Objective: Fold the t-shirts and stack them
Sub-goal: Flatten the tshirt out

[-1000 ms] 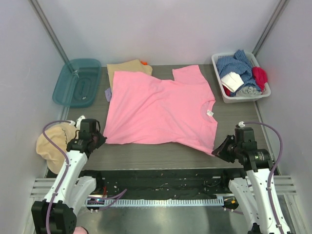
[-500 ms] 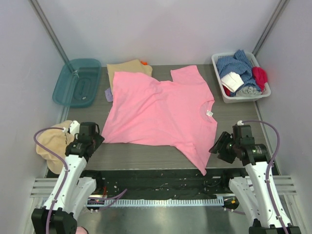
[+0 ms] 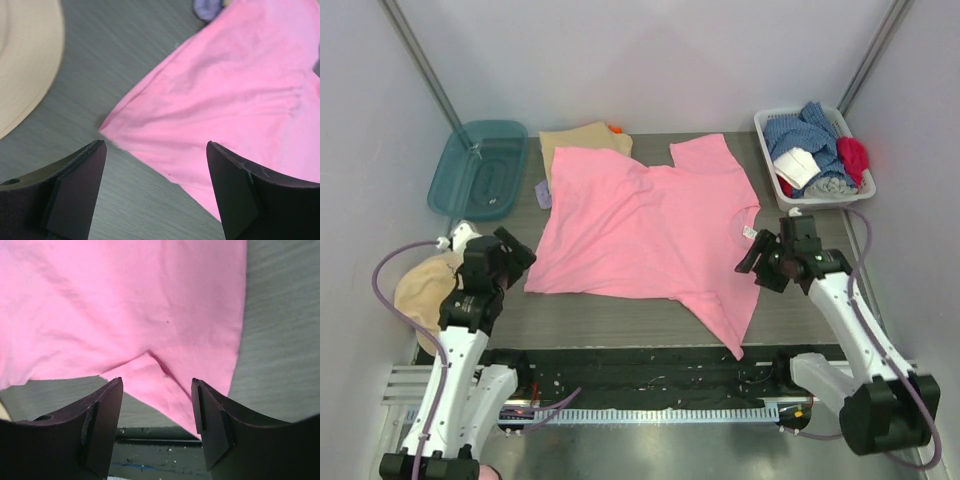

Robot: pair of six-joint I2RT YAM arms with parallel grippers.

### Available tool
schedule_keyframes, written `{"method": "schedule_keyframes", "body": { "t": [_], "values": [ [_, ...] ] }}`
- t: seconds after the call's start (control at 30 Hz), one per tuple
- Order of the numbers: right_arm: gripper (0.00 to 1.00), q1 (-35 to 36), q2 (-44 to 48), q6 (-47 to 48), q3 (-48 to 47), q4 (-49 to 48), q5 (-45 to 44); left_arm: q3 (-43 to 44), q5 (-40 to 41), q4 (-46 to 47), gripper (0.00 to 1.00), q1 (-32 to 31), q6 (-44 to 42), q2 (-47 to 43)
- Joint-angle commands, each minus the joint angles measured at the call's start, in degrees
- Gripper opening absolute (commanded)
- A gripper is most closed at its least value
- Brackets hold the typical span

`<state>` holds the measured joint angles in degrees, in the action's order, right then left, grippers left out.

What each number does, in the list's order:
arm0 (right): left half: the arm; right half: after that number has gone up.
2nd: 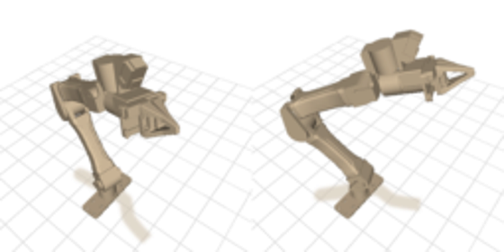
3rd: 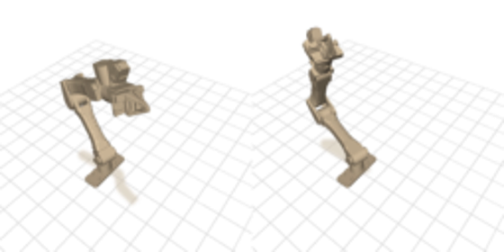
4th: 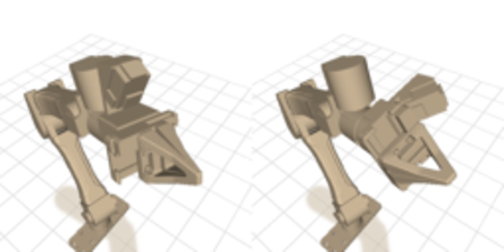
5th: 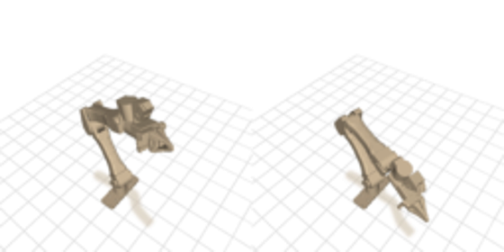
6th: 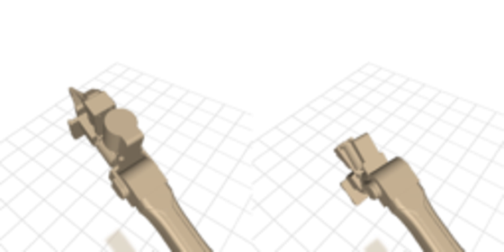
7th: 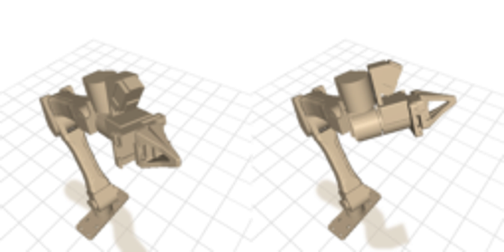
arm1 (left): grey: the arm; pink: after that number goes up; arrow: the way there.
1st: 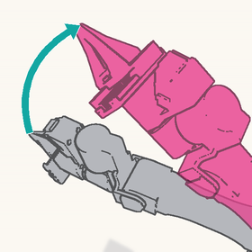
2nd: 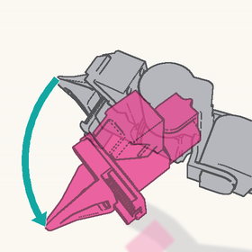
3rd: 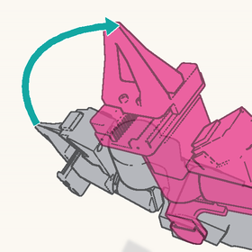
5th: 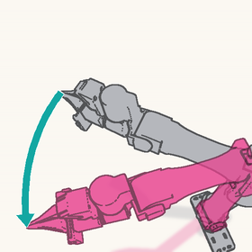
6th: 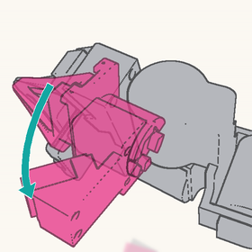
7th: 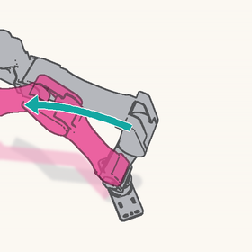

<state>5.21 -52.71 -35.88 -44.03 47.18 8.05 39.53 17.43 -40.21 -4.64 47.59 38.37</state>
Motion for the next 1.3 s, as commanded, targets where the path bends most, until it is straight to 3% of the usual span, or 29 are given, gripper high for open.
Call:
{"method": "schedule_keyframes", "body": {
  "t": [0.0, 0.03, 0.13, 0.17, 0.2, 0.3, 0.47, 0.93, 1.27],
  "values": [
    [0.65, 7.7, -8.4, 0.7, -2.7, -13.0, -4.7, -0.3, -10.3, 12.3, 0.87, -1.2, -8.9, 4.2],
    [0.66, 12.8, -12.3, 0.8, -3.9, -13.2, -10.5, -0.9, -11.5, 14.8, 0.87, -1.9, -9.8, 6.7],
    [0.69, 18.4, -20.5, 0.8, -8.6, -13.3, -17.3, -1.4, -10.8, 19.7, 0.88, -8.1, -10.9, 10.7],
    [0.69, 20.7, -21.9, 0.7, -9.3, -13.6, -18.5, -1.1, -7.3, 20.3, 0.88, -10.7, -10.9, 13.5],
    [0.70, 21.7, -23.1, 0.6, -10.3, -13.9, -19.9, 0.4, -5.1, 20.6, 0.88, -16.5, -11.2, 15.6],
    [0.70, 24.1, -27.0, 0.6, -10.6, -14.7, -24.2, 3.2, 1.6, 22.0, 0.90, -25.6, -11.6, 22.3],
    [0.71, 25.5, -30.9, -0.9, -7.1, -17.4, -28.0, 5.3, 3.7, 27.4, 0.90, -33.0, -12.5, 32.1],
    [0.72, 27.0, -31.8, -3.8, 1.0, -22.2, -29.3, 10.7, 6.7, 31.0, 0.91, -41.2, -12.4, 52.0],
    [0.76, 27.1, -27.9, -7.4, 5.9, -16.7, -31.3, 8.9, 9.8, 27.2, 0.91, -46.7, -8.5, 52.2]
  ]
}}
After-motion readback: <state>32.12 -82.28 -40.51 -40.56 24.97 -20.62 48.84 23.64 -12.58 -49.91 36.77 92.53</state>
